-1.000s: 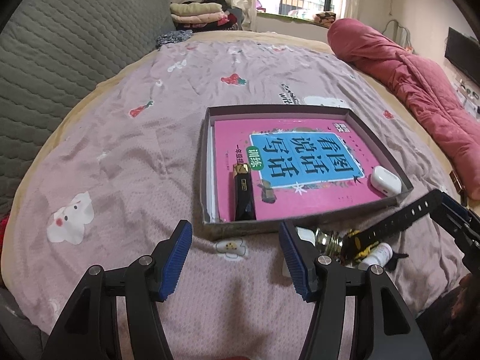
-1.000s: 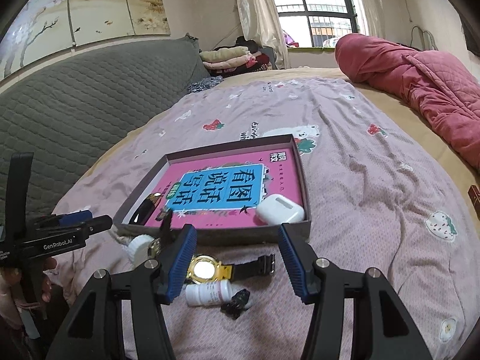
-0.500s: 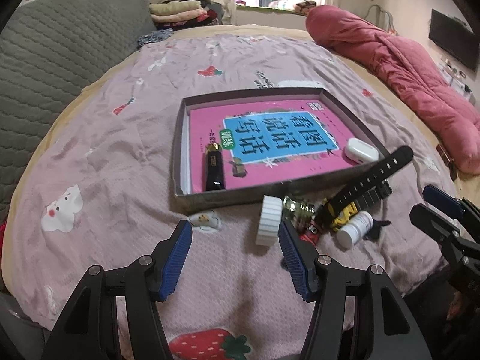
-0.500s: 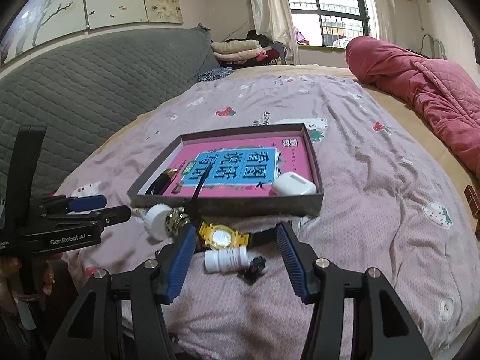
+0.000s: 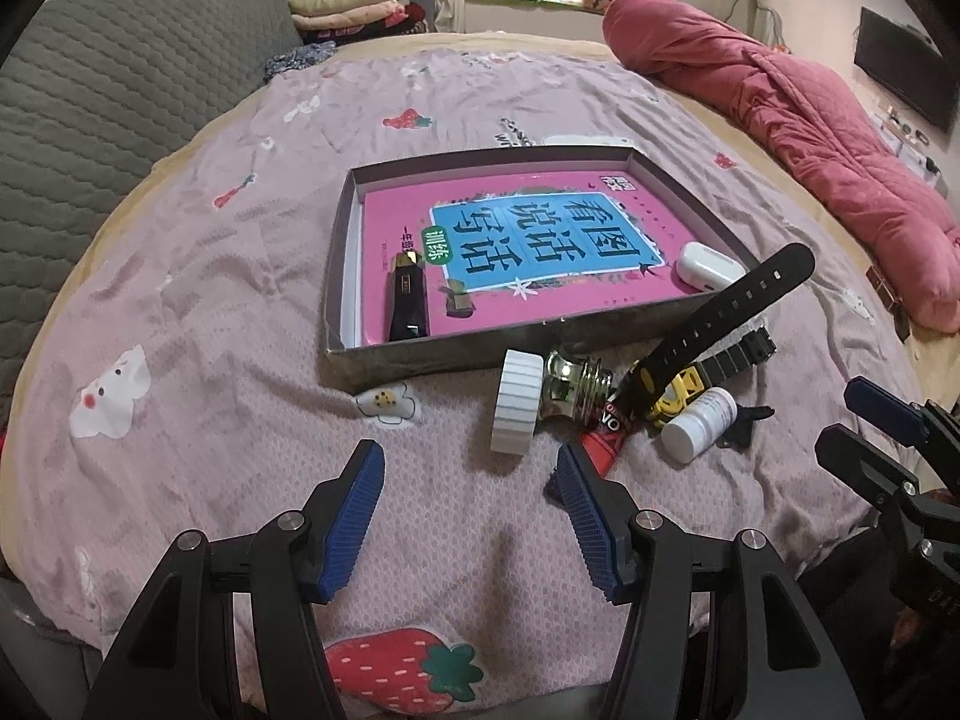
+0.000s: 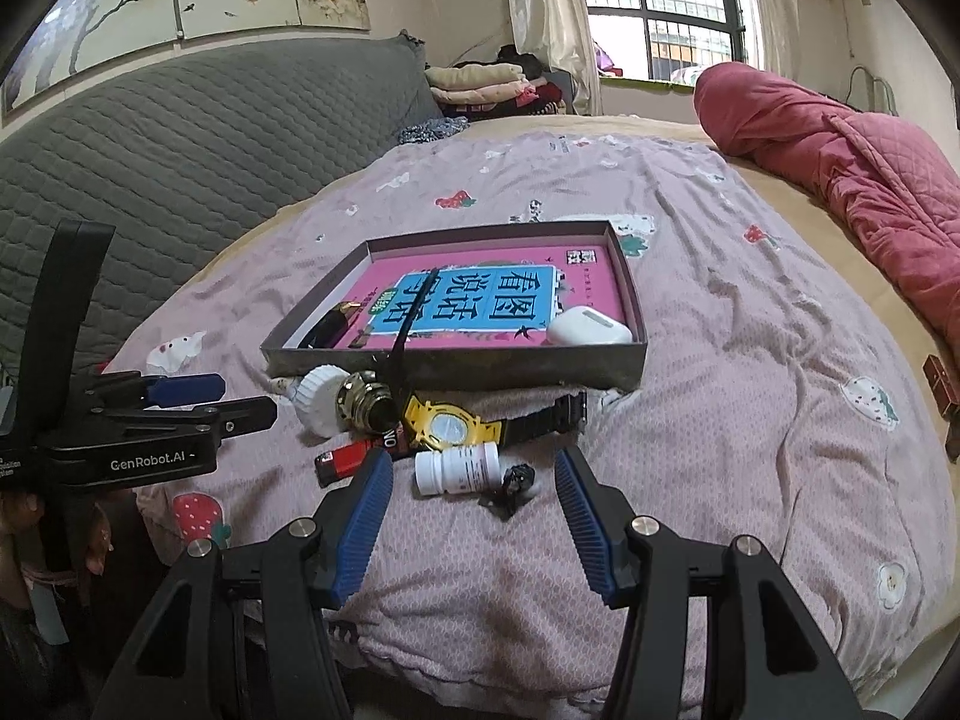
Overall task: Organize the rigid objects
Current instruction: 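Withdraw both tools from the box back toward the remaining items, then grasp the white round cap with the left tool while the right tool grasps the white pill bottle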
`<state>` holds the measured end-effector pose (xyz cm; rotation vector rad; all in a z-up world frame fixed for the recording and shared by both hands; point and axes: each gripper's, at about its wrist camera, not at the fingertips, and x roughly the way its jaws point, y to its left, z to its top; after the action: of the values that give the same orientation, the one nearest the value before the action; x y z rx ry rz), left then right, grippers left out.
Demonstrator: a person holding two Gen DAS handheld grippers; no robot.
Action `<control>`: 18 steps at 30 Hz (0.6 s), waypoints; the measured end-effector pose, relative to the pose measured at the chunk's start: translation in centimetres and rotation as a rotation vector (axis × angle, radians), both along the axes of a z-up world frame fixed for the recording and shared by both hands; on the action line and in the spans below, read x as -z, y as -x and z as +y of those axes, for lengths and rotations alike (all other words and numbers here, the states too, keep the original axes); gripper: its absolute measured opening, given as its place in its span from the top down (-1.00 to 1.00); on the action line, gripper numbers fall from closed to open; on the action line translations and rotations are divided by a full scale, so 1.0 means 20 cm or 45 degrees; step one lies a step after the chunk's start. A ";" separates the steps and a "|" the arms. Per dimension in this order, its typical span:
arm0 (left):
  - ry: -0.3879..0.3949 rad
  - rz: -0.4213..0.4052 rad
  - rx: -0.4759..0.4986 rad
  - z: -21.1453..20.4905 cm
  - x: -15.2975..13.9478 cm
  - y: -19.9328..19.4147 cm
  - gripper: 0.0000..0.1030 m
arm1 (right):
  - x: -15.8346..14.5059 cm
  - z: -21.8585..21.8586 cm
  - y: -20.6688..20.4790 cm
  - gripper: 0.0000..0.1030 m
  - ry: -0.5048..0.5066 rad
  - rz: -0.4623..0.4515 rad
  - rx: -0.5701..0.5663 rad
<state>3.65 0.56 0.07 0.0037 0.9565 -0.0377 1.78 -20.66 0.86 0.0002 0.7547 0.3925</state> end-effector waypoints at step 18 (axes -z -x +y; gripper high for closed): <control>0.028 0.027 0.014 0.01 0.08 -0.02 -0.20 | 0.05 0.13 -0.03 -0.09 -0.003 0.034 -0.109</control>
<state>4.13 0.71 -1.52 -0.0118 0.9773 -0.0583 2.29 -18.12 -0.10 -0.0250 0.7822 0.4758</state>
